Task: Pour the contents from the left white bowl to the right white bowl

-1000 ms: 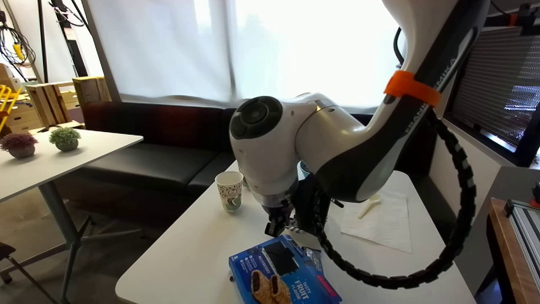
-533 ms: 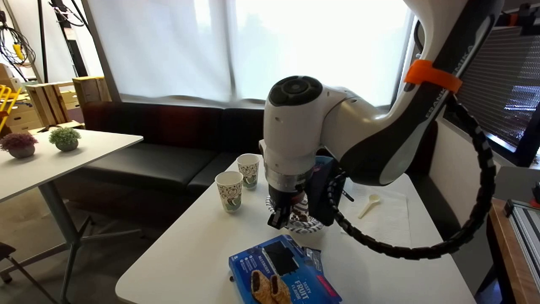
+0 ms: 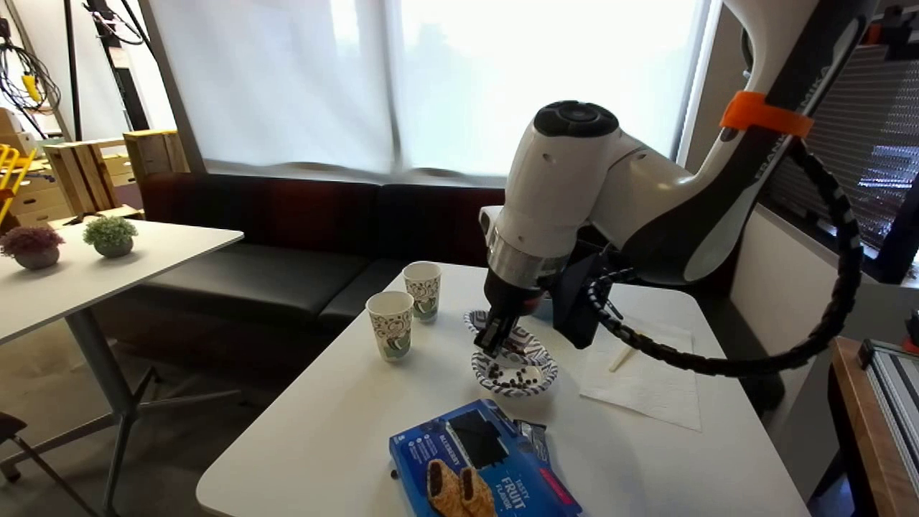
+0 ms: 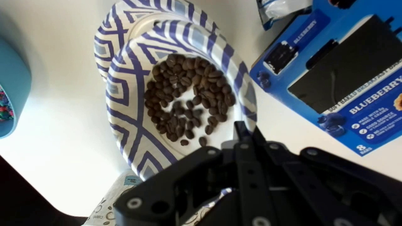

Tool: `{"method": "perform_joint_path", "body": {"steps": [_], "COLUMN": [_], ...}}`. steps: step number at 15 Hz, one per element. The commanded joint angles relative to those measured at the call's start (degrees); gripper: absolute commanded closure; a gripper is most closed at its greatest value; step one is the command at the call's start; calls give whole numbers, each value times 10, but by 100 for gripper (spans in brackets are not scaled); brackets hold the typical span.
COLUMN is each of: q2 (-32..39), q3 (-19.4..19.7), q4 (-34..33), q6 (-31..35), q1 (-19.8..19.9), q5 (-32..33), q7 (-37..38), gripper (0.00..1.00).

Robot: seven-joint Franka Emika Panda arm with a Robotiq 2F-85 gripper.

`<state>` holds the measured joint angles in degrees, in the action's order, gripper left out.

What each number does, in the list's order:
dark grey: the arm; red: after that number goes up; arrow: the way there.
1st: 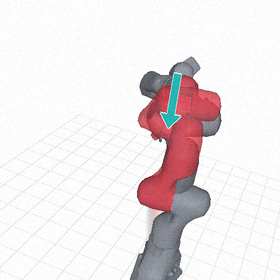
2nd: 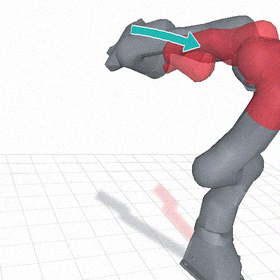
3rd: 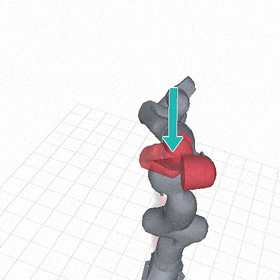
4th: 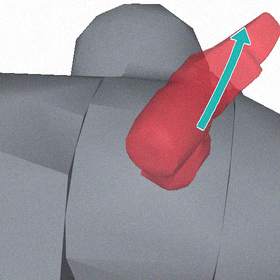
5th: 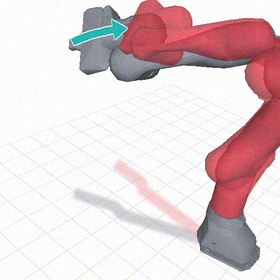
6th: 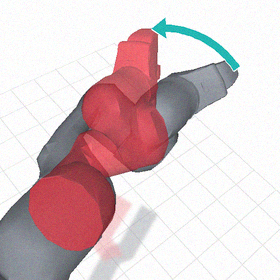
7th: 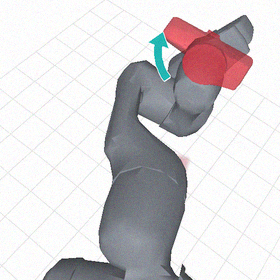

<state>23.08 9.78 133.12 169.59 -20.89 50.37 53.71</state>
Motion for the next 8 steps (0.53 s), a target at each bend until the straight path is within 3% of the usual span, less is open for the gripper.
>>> {"method": "perform_joint_path", "body": {"steps": [1,4,8], "q2": [-13,-8,-3], "q3": [36,53,43], "q4": [26,27,18], "q6": [57,82,74], "q1": [-10,-16,-6], "q5": [39,47,28], "q7": [36,40,17], "gripper": [99,99,97]}}
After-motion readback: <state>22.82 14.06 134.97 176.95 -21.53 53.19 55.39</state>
